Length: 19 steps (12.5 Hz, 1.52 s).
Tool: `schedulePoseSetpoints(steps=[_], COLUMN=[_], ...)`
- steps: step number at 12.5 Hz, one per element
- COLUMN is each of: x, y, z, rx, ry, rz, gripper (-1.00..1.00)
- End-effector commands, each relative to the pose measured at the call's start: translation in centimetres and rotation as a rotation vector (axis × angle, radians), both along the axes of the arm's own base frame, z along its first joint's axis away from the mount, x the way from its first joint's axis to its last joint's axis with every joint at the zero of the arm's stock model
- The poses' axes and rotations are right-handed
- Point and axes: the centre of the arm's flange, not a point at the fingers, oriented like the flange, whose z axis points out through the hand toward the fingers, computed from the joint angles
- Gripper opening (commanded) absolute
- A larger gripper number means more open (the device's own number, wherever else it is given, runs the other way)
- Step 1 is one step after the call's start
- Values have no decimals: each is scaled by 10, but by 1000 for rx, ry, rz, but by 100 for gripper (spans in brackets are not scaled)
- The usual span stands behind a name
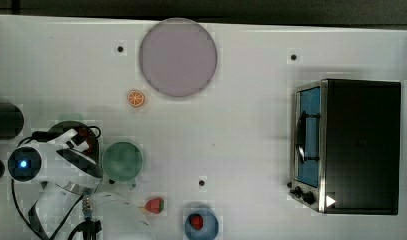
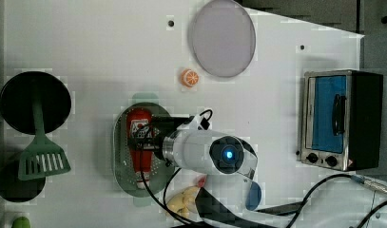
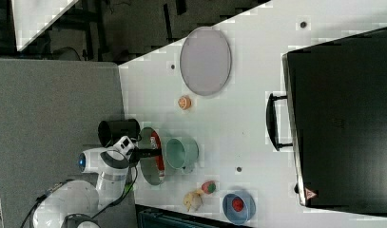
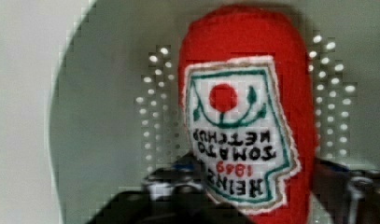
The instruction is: Pick ketchup from strainer and place it on the table
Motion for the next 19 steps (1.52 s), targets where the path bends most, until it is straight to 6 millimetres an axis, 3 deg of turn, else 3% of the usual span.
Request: schedulePoseSetpoints(steps=[1, 4, 7, 10, 15, 19], x=[-3, -7, -5, 5, 39, 90], y=[11, 18, 18, 7, -45, -119], z=[12, 52, 108, 162, 235, 288], rx=[-3, 16, 22, 14, -90, -108], ry=[-36, -63, -15, 30, 104, 30], rz=[-25, -40, -145, -106, -1, -3], gripper=[13, 13, 13, 13, 13, 13])
